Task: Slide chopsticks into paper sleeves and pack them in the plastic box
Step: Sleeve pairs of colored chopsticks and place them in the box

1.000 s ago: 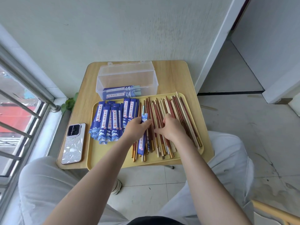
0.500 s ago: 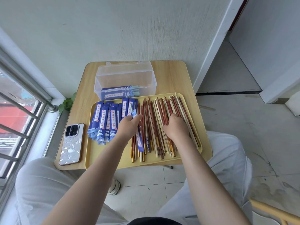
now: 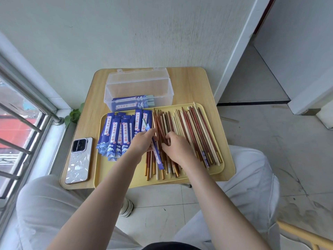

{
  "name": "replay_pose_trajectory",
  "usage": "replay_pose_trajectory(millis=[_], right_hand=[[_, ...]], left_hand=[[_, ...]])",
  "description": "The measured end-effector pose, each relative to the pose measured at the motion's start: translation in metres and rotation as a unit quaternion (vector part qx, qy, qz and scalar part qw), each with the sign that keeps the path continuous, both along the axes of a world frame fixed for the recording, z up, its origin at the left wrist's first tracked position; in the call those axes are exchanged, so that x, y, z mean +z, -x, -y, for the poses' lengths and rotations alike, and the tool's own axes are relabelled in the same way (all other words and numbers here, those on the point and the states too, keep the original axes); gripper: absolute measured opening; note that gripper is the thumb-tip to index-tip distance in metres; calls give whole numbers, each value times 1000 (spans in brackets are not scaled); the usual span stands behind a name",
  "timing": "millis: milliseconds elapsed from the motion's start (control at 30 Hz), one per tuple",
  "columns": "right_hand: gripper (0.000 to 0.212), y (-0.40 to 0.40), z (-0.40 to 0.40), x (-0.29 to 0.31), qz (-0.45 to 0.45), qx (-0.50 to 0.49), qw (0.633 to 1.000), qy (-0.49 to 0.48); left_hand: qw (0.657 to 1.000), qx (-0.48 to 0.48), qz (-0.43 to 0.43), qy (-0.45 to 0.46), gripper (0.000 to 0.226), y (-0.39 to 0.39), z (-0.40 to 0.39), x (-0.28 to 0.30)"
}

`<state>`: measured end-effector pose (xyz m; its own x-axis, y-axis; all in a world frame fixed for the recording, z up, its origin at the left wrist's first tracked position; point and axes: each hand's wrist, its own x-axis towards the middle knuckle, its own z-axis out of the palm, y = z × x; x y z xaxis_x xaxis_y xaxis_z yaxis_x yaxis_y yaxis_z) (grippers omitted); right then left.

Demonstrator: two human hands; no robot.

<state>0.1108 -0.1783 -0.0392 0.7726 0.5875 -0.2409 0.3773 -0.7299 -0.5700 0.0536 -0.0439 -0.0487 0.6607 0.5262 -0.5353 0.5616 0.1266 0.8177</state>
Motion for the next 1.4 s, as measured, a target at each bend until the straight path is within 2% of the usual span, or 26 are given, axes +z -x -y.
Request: replay_pose_trajectory(millis=[167, 300, 367, 467, 633, 733, 867, 1033, 1133, 1233, 1400], right_hand=[[19, -17, 11, 2, 10, -62, 997, -43], [19, -29, 20, 1, 4, -78, 996, -39], [26, -26, 16, 2, -30, -49, 998, -41], [51, -19, 8, 1, -53, -23, 998, -18], [27, -22, 9, -5, -2, -57, 998, 8], [36, -28, 12, -5, 18, -77, 997, 26], [29, -27, 11, -2, 33, -75, 996, 32], [55, -8, -9, -5, 84, -6, 995, 60], [49, -6, -13, -8, 104, 1, 991, 86], [51, -11, -12, -4, 89, -11, 992, 91], [21, -9, -12, 0, 115, 33, 989, 87]], left_hand=[[1000, 6, 7, 8, 38, 2, -1, 4], [999, -34, 6, 17, 39, 1, -2, 9], [997, -77, 9, 17, 39, -1, -1, 12], [995, -96, 29, 29, 40, -1, 0, 16], [999, -26, 18, -23, 39, 6, -7, 20], [999, -32, -8, -24, 41, 11, -12, 19], [999, -34, -23, -22, 46, 13, -8, 17], [999, -14, -19, -33, 46, 13, -8, 14], [999, -15, -19, -29, 45, 12, -7, 13], [999, -21, -17, -21, 45, 11, -7, 12], [999, -26, -14, -24, 45, 10, -5, 9]])
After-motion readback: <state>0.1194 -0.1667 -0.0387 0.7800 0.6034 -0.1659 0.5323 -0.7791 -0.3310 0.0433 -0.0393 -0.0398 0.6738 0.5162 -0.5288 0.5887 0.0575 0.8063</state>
